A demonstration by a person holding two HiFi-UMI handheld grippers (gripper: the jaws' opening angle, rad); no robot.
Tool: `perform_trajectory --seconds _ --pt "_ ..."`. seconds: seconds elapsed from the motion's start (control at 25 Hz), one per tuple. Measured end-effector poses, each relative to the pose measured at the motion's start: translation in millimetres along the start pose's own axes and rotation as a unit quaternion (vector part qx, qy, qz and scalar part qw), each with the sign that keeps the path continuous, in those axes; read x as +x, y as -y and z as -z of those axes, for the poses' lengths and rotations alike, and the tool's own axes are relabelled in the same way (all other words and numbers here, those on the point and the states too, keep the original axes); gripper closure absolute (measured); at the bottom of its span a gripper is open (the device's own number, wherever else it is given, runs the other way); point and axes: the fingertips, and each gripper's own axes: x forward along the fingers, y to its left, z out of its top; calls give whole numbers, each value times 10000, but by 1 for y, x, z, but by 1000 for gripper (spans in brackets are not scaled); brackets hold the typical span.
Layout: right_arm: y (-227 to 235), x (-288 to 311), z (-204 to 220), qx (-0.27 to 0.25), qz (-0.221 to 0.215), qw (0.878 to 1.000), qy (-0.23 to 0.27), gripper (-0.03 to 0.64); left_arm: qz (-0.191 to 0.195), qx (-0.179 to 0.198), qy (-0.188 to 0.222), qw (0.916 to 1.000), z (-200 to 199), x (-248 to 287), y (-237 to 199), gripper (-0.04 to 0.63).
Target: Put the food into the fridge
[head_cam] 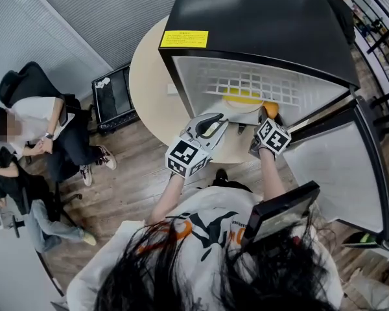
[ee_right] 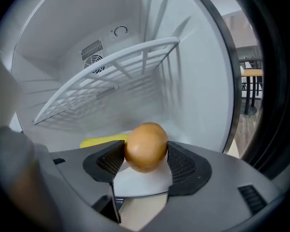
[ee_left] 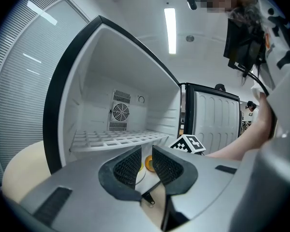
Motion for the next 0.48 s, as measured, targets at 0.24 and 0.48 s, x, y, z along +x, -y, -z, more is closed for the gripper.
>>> perform_trajectory --seconds 0.24,0.48 --pt "6 16 -8 219 20 9998 -25 330 50 98 -62 9999 -2 1 3 522" --pt "9 33 -16 431 -191 9988 -105 330 -44 162 -88 9998 -3 -6 -2 522"
